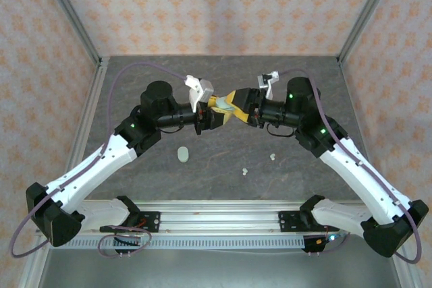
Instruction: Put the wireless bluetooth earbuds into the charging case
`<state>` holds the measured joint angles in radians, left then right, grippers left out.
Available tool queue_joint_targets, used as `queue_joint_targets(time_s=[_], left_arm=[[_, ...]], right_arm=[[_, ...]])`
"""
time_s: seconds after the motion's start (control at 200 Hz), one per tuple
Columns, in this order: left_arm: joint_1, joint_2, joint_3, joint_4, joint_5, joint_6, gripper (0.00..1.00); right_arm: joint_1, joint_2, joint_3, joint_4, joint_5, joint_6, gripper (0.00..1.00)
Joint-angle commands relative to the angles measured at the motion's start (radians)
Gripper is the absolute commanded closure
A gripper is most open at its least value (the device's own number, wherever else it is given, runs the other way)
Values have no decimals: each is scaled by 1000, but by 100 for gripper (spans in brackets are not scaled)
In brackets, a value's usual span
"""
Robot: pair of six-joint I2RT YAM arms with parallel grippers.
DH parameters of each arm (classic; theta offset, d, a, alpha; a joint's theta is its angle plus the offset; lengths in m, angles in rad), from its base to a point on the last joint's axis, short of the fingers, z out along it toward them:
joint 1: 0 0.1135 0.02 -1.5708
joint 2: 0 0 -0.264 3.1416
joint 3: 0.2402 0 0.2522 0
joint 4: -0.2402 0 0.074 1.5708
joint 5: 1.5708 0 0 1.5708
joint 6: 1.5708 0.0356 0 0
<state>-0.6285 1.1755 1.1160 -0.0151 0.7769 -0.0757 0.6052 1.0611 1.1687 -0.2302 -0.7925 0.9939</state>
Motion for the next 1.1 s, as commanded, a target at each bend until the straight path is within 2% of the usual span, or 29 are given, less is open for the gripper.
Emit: queue_joint_targets(time_s=[0.0, 0.07, 0.18, 0.375, 0.67, 0.741, 0.926, 1.096], left_arm=[[-7, 1, 34, 40, -11, -22, 71], [-7, 3, 35, 34, -6, -25, 70], [-7, 0, 34, 32, -1, -32, 65], [-7, -16, 32, 21, 2, -24, 46], [-7, -54, 21, -21, -27, 10, 30], [-7, -83, 17, -66, -86, 38, 26], [16, -210, -24, -141, -350, 49, 1], [59, -277, -26, -251, -482, 31, 0]], right_arm=[[6, -18, -3, 56, -21, 4, 55], [6, -18, -7, 65, -19, 2, 63], [6, -18, -15, 74, -13, 7, 70], [4, -21, -35, 108, -7, 26, 74], [-2, -27, -59, 150, 25, 52, 80], [-9, -34, -69, 152, 42, 61, 80], [-49, -54, -95, 107, 98, 60, 81], [-62, -29, -102, 63, 136, 0, 81]])
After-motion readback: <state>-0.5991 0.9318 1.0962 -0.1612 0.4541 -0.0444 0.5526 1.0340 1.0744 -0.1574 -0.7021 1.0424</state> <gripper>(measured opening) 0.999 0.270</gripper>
